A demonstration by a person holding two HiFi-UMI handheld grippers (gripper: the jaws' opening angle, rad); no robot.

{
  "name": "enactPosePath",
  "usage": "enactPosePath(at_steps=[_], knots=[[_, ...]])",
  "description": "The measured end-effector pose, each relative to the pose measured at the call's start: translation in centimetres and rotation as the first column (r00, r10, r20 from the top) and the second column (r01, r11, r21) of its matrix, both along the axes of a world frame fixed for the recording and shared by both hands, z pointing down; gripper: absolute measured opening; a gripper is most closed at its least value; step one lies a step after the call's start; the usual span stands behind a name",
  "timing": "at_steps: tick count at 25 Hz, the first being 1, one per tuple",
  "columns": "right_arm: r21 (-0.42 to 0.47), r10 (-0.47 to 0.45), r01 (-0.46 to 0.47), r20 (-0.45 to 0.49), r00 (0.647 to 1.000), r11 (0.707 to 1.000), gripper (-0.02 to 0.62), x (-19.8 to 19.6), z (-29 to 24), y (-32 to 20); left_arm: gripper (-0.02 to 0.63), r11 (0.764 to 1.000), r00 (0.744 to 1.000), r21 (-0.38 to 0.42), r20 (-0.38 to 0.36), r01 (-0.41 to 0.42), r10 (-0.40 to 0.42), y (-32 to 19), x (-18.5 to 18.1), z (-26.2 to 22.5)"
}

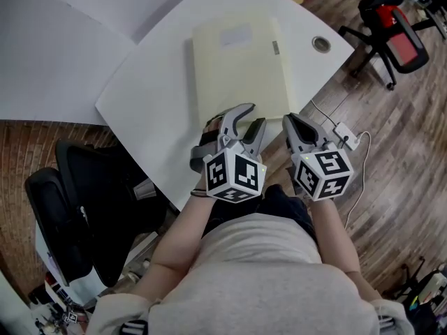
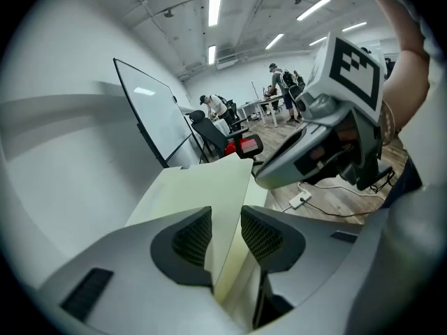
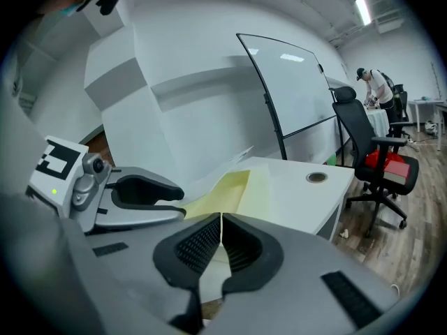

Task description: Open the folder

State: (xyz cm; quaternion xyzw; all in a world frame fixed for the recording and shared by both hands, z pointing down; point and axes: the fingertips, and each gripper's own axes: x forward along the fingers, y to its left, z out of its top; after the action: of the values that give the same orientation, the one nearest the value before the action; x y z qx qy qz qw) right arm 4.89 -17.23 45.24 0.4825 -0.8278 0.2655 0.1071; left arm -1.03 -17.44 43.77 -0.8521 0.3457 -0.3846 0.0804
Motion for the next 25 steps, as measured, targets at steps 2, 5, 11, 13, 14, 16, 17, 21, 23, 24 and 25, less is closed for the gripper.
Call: enactPosePath(at_steps=[2, 5, 11, 13, 14, 16, 17, 21, 23, 24, 25], knots=[[-0.017, -0.016, 0.016, -0.008, 1.000, 1.000, 0.023, -0.6, 0.8, 0.0, 0.138, 1.000, 1.000, -0.005, -0.004, -0.008, 0.008, 0.0, 0.1, 0.0], [-0.029, -0.037, 0.036, -0.017, 0.999, 0.999, 0.023, -1.3, 1.5, -0.3, 0.129, 1.000, 1.000, -0.009, -0.012, -0.015, 0.015, 0.1, 0.3, 0.0], [-0.041, -0.097, 0.095, -0.028, 0.995, 0.995, 0.023, -3.5, 2.2, -0.6, 0.124, 0.999, 0.996, -0.030, -0.088, -0.012, 0.009, 0.1, 0.3, -1.0], [-0.049, -0.109, 0.108, -0.033, 0.993, 0.993, 0.023, -4.2, 2.6, -0.6, 0.123, 0.999, 0.994, -0.035, -0.112, -0.006, 0.002, 0.1, 0.1, -1.2], [-0.053, -0.117, 0.115, -0.036, 0.993, 0.992, 0.025, -4.5, 2.7, -0.6, 0.123, 0.999, 0.992, -0.040, -0.128, -0.002, -0.003, 0.1, 0.0, -1.4], [-0.054, -0.135, 0.133, -0.045, 0.990, 0.990, 0.025, -5.3, 3.0, -0.6, 0.123, 0.999, 0.987, -0.046, -0.159, 0.008, -0.015, 0.1, -0.2, -1.7], [-0.051, -0.145, 0.143, -0.051, 0.988, 0.988, 0.025, -5.6, 3.0, -0.6, 0.123, 0.999, 0.985, -0.048, -0.174, 0.014, -0.022, 0.1, -0.4, -1.9], [-0.045, -0.169, 0.166, -0.070, 0.983, 0.985, 0.025, -6.7, 3.1, -0.8, 0.118, 0.998, 0.974, -0.051, -0.222, 0.027, -0.038, 0.0, -0.9, -2.9], [-0.043, -0.176, 0.173, -0.077, 0.981, 0.984, 0.025, -7.2, 3.1, -1.0, 0.117, 0.998, 0.971, -0.050, -0.236, 0.030, -0.041, 0.0, -1.1, -3.3], [-0.044, -0.180, 0.177, -0.082, 0.980, 0.983, 0.025, -7.5, 3.1, -1.0, 0.115, 0.998, 0.969, -0.048, -0.242, 0.032, -0.043, 0.0, -1.3, -3.5], [-0.046, -0.183, 0.180, -0.087, 0.979, 0.983, 0.025, -7.7, 3.2, -1.0, 0.113, 0.998, 0.967, -0.047, -0.252, 0.036, -0.046, 0.1, -1.4, -3.7]])
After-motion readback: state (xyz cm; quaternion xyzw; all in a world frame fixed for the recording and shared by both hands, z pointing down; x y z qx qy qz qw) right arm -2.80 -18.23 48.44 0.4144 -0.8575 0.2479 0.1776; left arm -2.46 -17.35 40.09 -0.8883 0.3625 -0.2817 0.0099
